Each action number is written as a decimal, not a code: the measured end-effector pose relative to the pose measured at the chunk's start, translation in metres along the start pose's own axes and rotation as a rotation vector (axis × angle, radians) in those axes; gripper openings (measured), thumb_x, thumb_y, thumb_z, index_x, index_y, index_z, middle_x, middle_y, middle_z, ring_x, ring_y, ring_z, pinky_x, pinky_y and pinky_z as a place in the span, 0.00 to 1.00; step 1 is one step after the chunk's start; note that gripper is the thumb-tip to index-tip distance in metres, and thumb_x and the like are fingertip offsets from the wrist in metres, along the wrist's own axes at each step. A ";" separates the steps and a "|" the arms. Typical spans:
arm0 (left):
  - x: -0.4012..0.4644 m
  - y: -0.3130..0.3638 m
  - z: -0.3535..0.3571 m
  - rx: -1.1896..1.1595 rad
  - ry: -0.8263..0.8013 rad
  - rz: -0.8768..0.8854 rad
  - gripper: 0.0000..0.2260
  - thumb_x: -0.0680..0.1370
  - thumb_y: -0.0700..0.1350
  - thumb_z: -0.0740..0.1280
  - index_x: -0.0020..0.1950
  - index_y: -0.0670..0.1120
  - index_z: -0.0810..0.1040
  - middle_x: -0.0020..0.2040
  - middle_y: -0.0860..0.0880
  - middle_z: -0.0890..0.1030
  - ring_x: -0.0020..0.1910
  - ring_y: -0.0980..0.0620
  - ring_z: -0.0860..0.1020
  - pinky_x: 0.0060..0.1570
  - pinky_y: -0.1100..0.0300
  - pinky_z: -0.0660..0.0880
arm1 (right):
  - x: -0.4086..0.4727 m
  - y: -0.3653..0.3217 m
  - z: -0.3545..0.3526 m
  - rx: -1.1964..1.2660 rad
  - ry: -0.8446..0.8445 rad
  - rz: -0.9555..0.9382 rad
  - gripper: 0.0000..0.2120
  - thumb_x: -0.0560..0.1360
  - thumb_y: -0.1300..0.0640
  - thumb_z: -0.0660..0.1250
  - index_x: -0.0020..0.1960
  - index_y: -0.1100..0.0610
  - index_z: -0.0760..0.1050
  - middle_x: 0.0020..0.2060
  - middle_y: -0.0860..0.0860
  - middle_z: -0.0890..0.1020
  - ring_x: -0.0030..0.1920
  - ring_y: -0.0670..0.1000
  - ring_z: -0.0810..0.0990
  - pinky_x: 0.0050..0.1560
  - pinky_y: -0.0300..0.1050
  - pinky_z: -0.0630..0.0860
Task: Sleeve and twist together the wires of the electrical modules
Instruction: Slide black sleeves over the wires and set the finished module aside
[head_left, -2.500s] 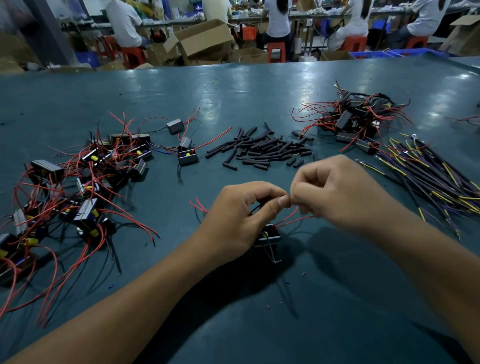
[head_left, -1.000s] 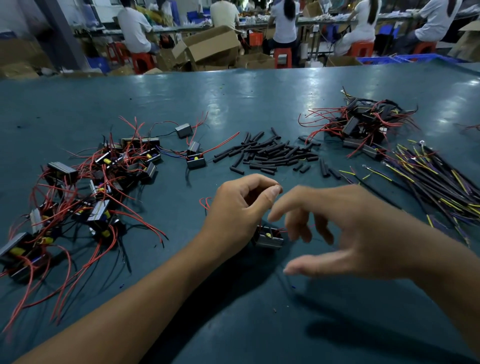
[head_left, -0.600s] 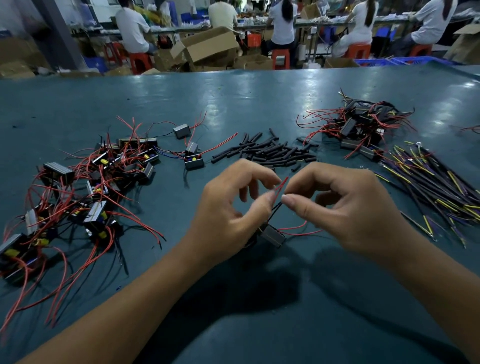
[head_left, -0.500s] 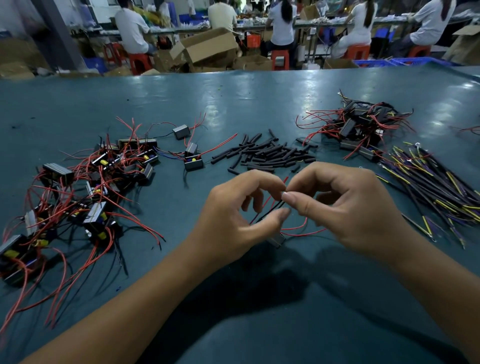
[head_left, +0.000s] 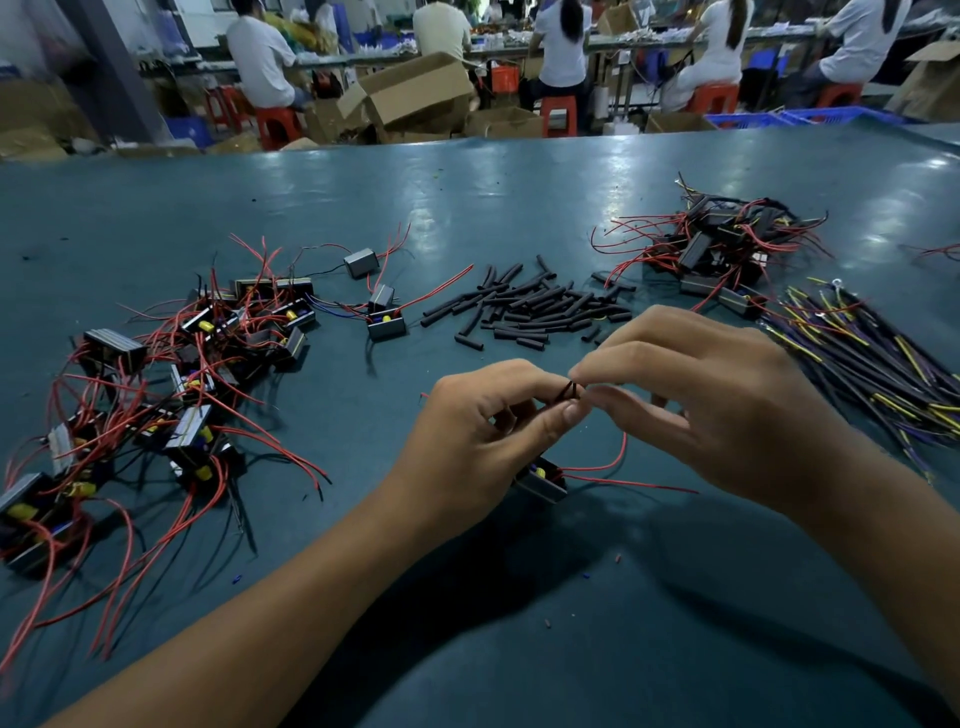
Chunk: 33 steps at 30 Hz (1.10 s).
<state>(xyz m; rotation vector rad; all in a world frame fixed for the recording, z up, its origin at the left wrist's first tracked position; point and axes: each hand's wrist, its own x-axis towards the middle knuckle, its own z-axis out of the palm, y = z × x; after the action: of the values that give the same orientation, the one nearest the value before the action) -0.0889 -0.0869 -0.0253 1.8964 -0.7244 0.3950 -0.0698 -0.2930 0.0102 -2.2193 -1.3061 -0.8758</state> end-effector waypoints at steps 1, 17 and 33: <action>0.000 0.000 0.000 0.002 -0.008 0.004 0.07 0.78 0.43 0.70 0.48 0.56 0.79 0.37 0.56 0.75 0.34 0.53 0.71 0.35 0.59 0.69 | 0.000 0.001 -0.001 -0.034 -0.001 -0.020 0.07 0.81 0.58 0.66 0.52 0.59 0.83 0.44 0.53 0.81 0.43 0.54 0.80 0.38 0.49 0.77; 0.000 -0.003 0.001 0.020 -0.037 0.042 0.05 0.78 0.42 0.70 0.50 0.43 0.84 0.38 0.52 0.78 0.35 0.50 0.74 0.35 0.55 0.71 | 0.003 -0.007 0.001 0.175 -0.062 0.208 0.08 0.79 0.54 0.61 0.46 0.56 0.76 0.36 0.41 0.74 0.36 0.43 0.71 0.39 0.31 0.66; 0.001 -0.010 -0.061 0.335 -0.704 -0.268 0.20 0.70 0.49 0.80 0.58 0.60 0.78 0.55 0.62 0.80 0.59 0.63 0.76 0.59 0.69 0.69 | -0.006 -0.008 0.014 0.097 -0.703 0.293 0.21 0.75 0.43 0.69 0.66 0.45 0.73 0.59 0.39 0.77 0.61 0.40 0.71 0.64 0.36 0.64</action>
<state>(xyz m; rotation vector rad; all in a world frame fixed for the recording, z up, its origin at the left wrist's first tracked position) -0.0791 -0.0293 -0.0059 2.4416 -0.8710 -0.3703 -0.0747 -0.2839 -0.0040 -2.6508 -1.1956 0.0988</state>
